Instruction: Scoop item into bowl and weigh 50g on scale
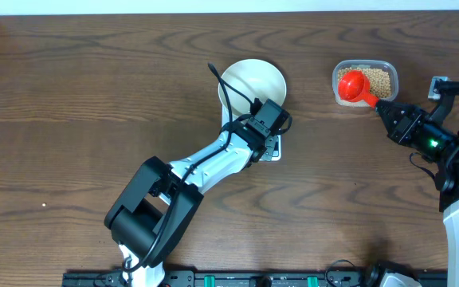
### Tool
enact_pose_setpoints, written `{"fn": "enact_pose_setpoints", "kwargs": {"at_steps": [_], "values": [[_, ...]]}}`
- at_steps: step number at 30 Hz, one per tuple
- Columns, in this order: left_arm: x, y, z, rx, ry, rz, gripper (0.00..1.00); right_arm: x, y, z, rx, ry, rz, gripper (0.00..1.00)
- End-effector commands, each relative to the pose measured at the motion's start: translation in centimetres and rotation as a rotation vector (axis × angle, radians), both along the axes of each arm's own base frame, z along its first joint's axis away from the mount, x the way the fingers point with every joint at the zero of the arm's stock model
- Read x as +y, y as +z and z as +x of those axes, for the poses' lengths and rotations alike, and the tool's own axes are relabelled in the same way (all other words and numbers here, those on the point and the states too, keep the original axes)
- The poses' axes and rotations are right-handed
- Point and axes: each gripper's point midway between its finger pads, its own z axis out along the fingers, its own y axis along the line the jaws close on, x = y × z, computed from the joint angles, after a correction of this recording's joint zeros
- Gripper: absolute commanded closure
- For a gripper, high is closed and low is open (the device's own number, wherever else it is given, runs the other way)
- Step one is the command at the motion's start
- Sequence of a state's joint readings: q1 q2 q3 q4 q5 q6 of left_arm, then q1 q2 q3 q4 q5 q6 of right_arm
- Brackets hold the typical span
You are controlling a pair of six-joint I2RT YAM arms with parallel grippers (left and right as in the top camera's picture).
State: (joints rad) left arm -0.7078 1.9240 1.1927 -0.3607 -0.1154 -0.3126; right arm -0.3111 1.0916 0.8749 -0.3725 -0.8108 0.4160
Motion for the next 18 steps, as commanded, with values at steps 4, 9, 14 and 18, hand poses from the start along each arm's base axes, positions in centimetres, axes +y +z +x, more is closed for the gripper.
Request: {"fn": "enact_pose_setpoints", "kwargs": {"at_steps": [4, 9, 14, 18], "values": [[0.3, -1.5, -0.9, 0.038, -0.021, 0.044, 0.93, -0.3, 0.8, 0.0, -0.026, -0.004, -0.017, 0.99], [0.7, -2.0, -1.4, 0.051, -0.01, 0.051, 0.93, -0.3, 0.7, 0.0, -0.021, -0.004, -0.015, 0.99], [0.8, -2.2, -1.6, 0.057, -0.007, 0.054, 0.93, -0.3, 0.7, 0.0, -0.021, -0.004, -0.015, 0.99], [1.1, -2.6, -1.8, 0.065, -0.006, 0.063, 0.93, -0.3, 0.7, 0.0, -0.021, -0.004, -0.015, 0.99]]}}
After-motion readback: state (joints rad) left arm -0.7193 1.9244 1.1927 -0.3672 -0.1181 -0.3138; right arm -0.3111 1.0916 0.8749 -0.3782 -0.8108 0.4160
